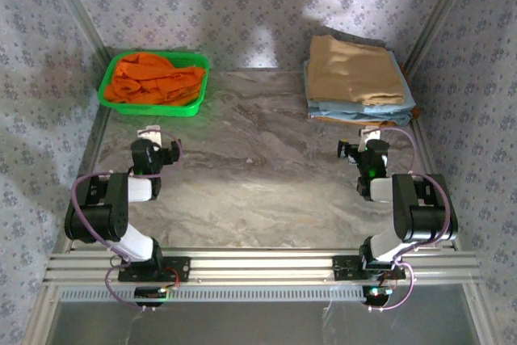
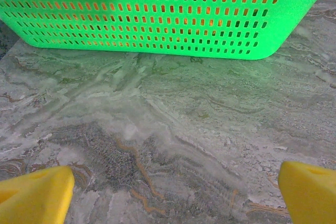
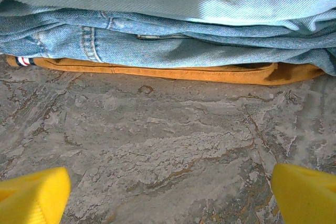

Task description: Fold and stack the trousers

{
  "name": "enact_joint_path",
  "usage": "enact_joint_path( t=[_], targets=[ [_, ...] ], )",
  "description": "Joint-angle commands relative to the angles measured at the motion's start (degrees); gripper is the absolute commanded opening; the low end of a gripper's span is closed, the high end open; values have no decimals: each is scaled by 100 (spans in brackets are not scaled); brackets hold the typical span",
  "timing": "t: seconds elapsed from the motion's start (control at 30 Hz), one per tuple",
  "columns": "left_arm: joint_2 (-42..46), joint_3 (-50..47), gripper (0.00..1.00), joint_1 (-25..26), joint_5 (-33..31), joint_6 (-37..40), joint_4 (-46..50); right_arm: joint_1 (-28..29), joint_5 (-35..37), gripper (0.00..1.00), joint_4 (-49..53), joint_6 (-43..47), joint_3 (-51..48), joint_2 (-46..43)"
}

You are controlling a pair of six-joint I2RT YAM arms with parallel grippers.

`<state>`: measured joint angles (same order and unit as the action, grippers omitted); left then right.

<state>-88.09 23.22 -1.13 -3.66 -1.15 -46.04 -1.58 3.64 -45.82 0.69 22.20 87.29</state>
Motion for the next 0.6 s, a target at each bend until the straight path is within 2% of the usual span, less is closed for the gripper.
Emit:
enact_joint_path(
  t=[0.0,0.57],
  targets=[
    [12,59,100,9,76,-61,-54,18,78,100,12,37,50,-10],
    [1,60,100,13,76,-54,-45,18,76,100,12,37,55,-12]
  ],
)
